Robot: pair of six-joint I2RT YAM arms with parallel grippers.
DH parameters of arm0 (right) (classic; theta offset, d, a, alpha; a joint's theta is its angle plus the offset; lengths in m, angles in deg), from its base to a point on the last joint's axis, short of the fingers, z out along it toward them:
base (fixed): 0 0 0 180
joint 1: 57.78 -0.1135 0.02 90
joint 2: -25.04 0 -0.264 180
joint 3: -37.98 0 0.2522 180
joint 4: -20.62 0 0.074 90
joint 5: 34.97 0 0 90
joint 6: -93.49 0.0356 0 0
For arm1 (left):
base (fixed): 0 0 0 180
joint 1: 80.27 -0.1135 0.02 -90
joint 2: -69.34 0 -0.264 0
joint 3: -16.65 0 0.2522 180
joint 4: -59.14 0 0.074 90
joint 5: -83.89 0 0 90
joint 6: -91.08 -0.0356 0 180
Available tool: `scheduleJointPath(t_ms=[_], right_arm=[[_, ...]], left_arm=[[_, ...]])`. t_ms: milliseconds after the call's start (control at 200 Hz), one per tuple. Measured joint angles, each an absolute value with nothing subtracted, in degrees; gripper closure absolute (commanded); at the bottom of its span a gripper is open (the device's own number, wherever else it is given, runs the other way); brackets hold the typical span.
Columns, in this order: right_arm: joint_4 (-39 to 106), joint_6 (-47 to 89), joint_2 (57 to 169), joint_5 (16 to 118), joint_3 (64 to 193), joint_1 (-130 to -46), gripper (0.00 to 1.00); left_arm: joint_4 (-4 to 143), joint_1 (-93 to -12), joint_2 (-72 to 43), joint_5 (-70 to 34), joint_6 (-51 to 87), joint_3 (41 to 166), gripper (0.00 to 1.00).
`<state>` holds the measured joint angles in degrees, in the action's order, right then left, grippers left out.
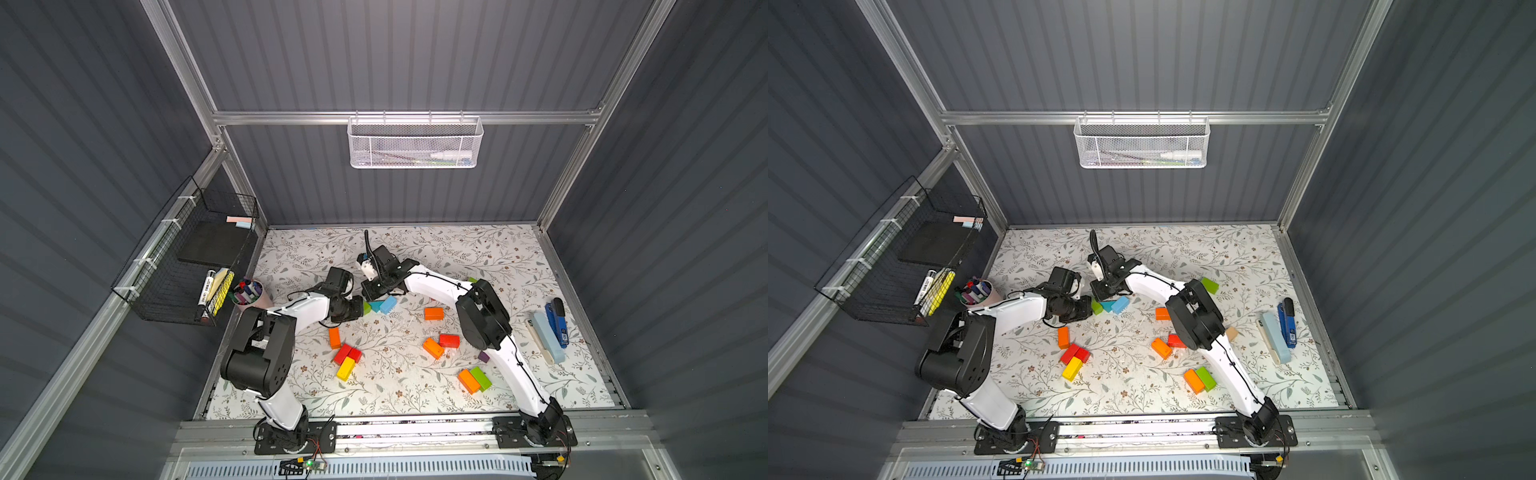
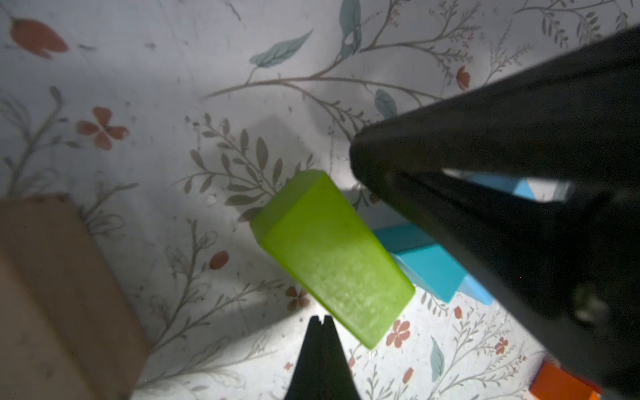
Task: Assemble a heart with building blocks
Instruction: Pick up the building block from the center of the board.
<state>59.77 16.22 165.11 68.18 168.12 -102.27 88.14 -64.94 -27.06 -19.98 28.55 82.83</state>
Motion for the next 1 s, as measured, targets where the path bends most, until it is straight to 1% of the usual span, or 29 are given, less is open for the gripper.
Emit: scheduleJointPath(t_ms=[110,210,320,505,570,775,1001], right_arm=[[59.92,16.57,163.16,64.79,166.83,-101.87,1.00],[60.25,16.57,158.64,62.63,163.74,-101.31,0.94],[60.49,16.44,151.43,60.38,158.32,-100.58,0.85],[60.16,16.57,138.49,57.34,145.17,-98.33,0.77],[60.10,16.59,134.77,56.64,140.40,-97.41,0.75],[58.98,17.03,125.57,55.05,127.42,-95.45,0.75],[56.21,17.73,119.60,54.63,119.27,-95.40,0.75]], left_arm=[[90.09,-64.92,-26.03,-19.32,28.37,82.83,0.97],[92.16,-64.94,-23.83,-18.36,28.35,83.01,0.92],[95.51,-64.96,-21.99,-16.48,28.11,85.35,0.75],[100.19,-66.95,-21.84,-10.78,26.23,92.10,0.52],[101.34,-68.02,-22.21,-8.81,25.81,93.61,0.46],[103.38,-69.47,-27.08,-4.72,25.07,97.35,0.45],[104.95,-69.47,-31.94,-3.10,23.76,98.24,0.45]])
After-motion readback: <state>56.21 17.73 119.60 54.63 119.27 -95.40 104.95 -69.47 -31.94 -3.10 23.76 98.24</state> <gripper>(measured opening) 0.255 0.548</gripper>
